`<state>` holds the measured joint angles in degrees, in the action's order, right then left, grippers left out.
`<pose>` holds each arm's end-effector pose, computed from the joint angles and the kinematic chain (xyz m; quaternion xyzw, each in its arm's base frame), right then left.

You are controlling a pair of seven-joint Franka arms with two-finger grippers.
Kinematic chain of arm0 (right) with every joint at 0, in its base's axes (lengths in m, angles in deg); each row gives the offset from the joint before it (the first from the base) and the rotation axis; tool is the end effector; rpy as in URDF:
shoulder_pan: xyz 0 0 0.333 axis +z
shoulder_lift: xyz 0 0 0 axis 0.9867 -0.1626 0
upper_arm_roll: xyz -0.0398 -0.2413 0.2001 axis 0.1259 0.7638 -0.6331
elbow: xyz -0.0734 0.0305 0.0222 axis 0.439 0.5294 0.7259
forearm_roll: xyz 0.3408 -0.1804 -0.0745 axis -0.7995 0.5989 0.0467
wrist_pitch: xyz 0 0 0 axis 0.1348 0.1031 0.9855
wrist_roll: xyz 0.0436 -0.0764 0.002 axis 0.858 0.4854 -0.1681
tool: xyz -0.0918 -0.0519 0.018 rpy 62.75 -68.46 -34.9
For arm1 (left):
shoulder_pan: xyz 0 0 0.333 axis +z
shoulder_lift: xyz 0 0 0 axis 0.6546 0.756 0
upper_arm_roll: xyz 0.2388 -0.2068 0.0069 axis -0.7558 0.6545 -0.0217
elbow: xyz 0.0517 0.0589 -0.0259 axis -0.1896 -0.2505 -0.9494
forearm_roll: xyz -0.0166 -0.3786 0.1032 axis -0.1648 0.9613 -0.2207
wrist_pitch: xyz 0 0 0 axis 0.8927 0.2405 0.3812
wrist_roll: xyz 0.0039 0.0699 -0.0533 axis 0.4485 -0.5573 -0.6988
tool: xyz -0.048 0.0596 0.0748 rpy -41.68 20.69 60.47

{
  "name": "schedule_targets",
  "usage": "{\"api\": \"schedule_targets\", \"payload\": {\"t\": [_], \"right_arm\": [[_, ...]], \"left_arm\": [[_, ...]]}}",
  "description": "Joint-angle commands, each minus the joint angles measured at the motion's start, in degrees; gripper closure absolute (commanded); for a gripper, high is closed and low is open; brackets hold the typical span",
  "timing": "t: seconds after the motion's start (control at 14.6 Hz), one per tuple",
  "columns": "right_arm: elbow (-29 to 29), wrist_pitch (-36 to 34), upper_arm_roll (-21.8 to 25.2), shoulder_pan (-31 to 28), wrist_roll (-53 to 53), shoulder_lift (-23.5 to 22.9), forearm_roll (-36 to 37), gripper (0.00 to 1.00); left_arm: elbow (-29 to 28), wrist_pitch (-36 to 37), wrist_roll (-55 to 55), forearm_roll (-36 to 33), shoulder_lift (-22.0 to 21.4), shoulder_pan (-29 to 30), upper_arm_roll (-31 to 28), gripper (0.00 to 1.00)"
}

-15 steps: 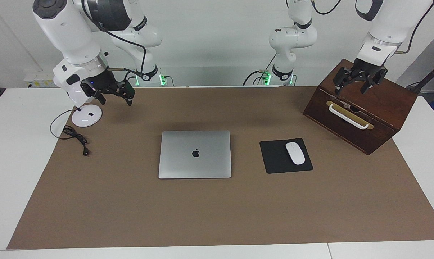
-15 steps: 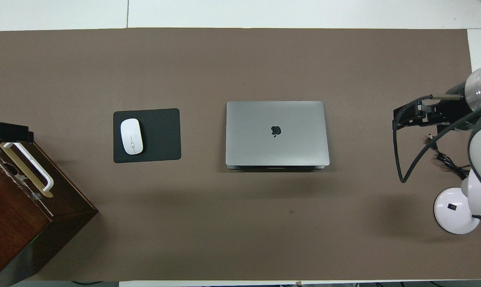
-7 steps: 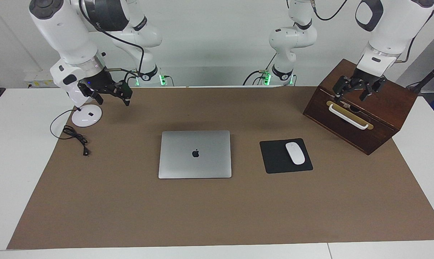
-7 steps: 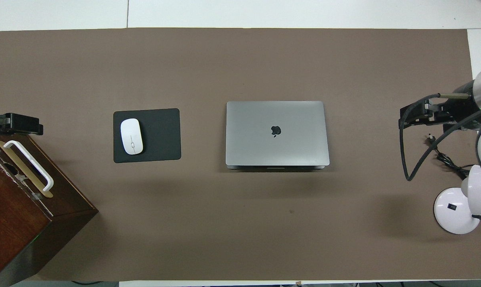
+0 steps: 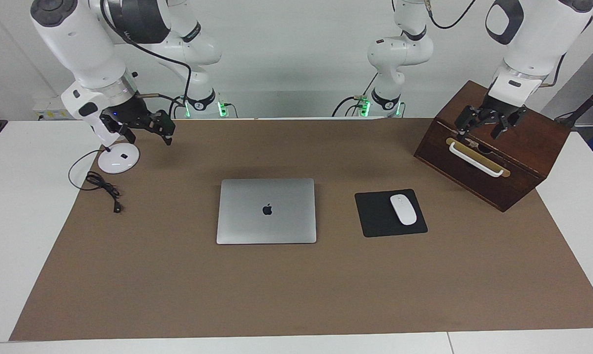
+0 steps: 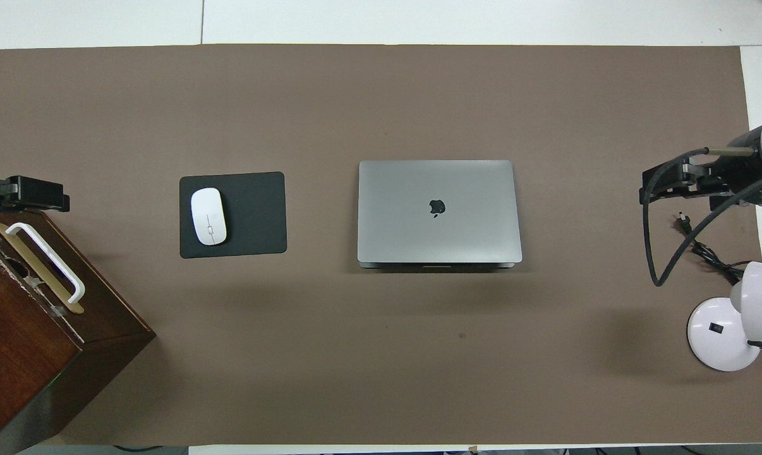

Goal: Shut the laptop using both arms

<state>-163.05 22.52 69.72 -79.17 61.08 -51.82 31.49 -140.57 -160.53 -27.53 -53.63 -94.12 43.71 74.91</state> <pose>0.5557 0.0187 0.5945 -0.9972 0.0597 0.0409 0.0185 0.5355 -0.0049 0.6050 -0.9996 -0.0029 -0.0269 0.0013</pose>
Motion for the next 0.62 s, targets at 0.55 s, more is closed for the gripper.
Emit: {"api": "schedule_targets", "payload": {"t": [0.55], "right_arm": [[0.0, 1.8, -0.3, -0.8, 1.3, -0.2, 0.7, 0.0]], "left_arm": [[1.9, 1.5, 0.6, 0.7, 0.2, -0.8, -0.9, 0.0]]}}
